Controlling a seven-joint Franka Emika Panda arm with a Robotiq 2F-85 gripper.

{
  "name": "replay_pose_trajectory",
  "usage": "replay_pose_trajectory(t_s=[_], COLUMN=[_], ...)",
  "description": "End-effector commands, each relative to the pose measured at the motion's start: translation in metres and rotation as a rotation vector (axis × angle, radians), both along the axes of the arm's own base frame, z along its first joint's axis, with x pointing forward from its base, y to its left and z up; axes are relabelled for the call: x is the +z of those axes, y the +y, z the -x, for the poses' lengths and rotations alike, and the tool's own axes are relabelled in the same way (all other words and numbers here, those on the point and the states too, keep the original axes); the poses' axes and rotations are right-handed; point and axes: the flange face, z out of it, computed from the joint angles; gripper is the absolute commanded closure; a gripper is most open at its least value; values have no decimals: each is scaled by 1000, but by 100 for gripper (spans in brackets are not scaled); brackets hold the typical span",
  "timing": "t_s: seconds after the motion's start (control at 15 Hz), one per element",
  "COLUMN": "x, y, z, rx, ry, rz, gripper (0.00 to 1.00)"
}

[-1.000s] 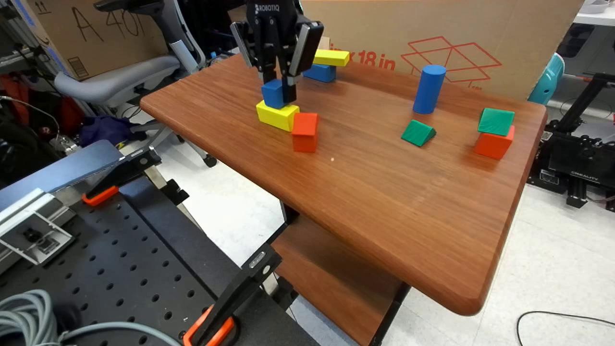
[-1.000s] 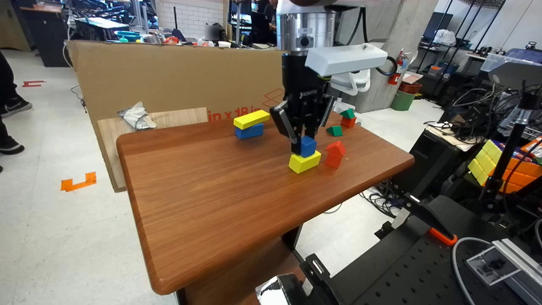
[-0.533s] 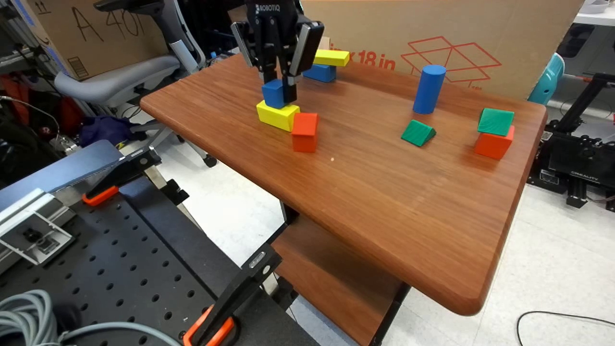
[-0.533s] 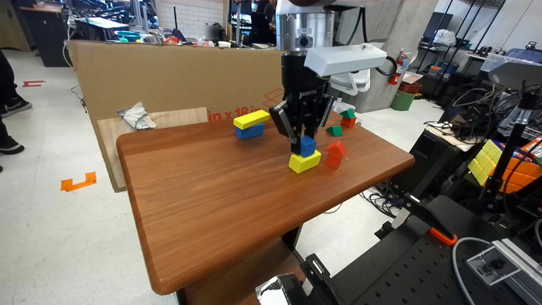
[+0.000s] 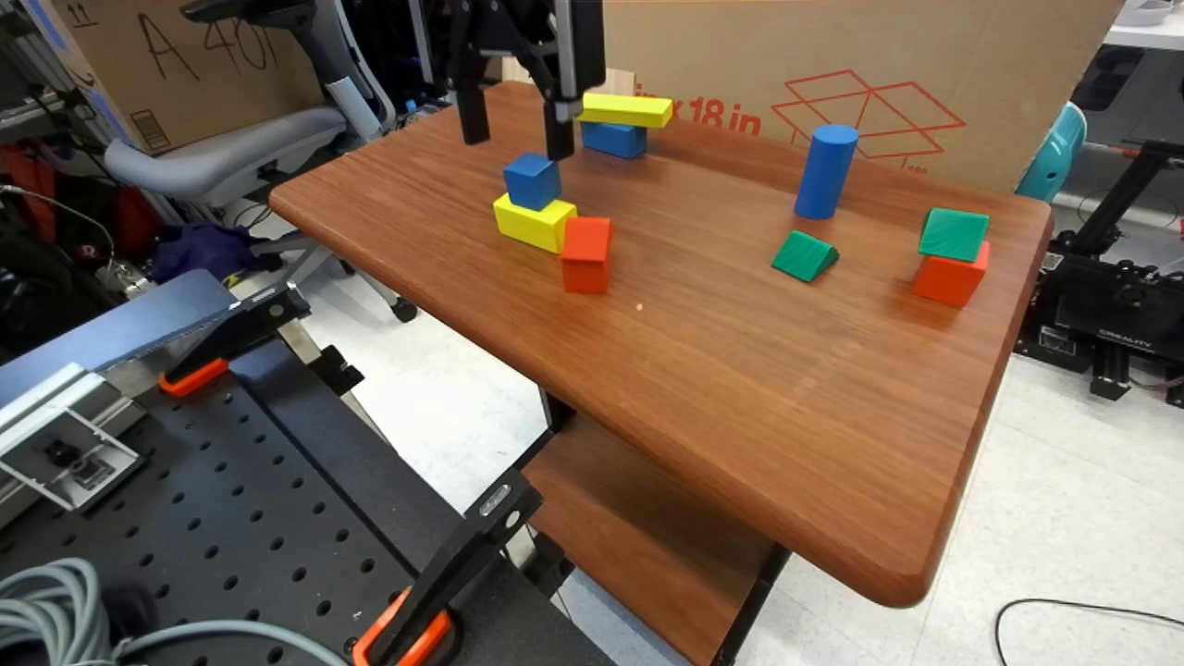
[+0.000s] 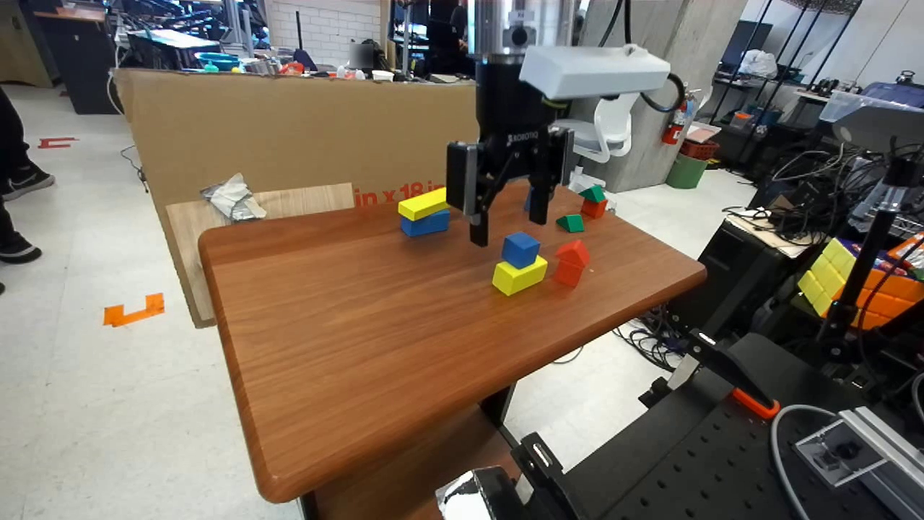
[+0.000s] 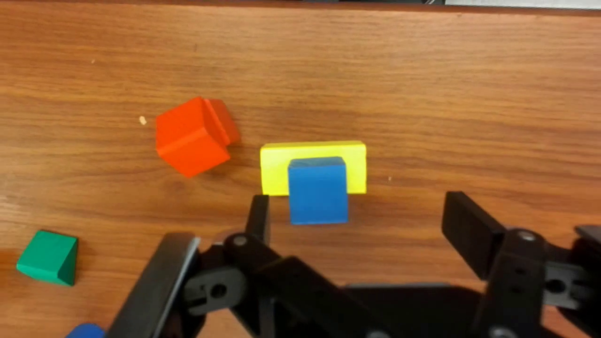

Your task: Put one blue block on top of the yellow block on the front left side of the table.

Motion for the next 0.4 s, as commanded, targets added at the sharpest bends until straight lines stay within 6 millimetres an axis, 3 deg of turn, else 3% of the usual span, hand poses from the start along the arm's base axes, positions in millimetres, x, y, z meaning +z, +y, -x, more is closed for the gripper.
replay_pose_trajectory(t_s=[0.0, 0.13, 0.2, 0.33], x=[69, 103, 75, 101], y=[22, 33, 26, 33], z=[26, 29, 13, 20], rx=[19, 30, 37, 41], ry=[-117, -148, -114, -151], rz=[-34, -53, -28, -42], gripper=[0, 0, 0, 0])
